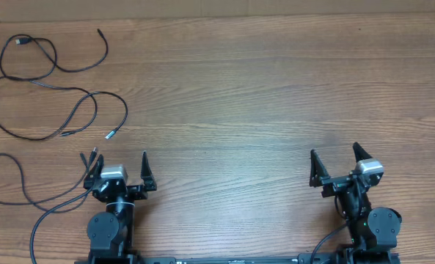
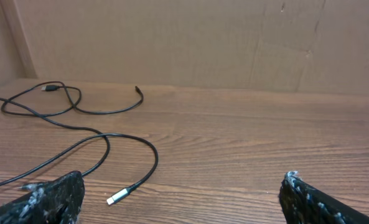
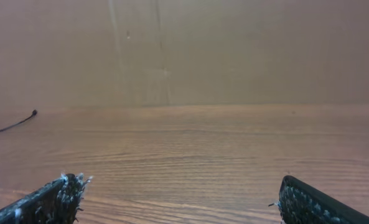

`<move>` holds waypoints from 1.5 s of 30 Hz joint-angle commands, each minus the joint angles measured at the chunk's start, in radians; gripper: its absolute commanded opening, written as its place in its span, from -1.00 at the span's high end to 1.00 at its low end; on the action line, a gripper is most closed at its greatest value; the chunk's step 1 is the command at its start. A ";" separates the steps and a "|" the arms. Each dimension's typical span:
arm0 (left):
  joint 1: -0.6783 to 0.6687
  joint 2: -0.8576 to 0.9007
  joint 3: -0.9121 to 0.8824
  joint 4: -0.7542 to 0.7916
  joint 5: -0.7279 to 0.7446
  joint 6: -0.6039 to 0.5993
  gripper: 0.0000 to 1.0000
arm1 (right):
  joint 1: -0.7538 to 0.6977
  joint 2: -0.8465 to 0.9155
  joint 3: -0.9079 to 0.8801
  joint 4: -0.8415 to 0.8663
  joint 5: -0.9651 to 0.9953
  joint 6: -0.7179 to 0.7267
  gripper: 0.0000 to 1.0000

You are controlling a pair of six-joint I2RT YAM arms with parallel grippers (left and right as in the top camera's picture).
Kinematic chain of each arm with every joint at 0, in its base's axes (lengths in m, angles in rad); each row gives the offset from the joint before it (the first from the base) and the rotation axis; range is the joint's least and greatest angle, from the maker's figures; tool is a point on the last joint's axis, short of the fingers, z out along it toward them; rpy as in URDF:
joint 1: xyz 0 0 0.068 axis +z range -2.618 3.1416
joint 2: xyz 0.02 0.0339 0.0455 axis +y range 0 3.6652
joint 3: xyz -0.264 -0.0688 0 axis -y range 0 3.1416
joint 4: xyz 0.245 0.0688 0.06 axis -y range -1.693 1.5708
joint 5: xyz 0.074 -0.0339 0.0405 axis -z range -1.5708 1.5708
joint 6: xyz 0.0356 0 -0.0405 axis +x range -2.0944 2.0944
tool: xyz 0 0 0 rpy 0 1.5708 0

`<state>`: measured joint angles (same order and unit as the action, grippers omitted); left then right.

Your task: Untangle cables

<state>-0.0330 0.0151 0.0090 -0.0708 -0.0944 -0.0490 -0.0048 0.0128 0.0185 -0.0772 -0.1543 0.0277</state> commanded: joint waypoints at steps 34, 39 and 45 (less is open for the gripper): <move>-0.005 -0.011 -0.004 0.001 -0.002 0.019 -0.99 | 0.010 -0.010 -0.010 -0.002 0.056 -0.104 -1.00; -0.005 -0.011 -0.004 0.001 -0.002 0.019 -0.99 | 0.010 -0.010 -0.010 0.001 0.056 -0.104 -1.00; -0.005 -0.011 -0.004 0.001 -0.002 0.019 -0.99 | 0.010 -0.010 -0.010 0.001 0.056 -0.104 -1.00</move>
<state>-0.0330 0.0151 0.0090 -0.0708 -0.0944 -0.0486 0.0010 0.0128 0.0185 -0.0818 -0.1112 -0.0715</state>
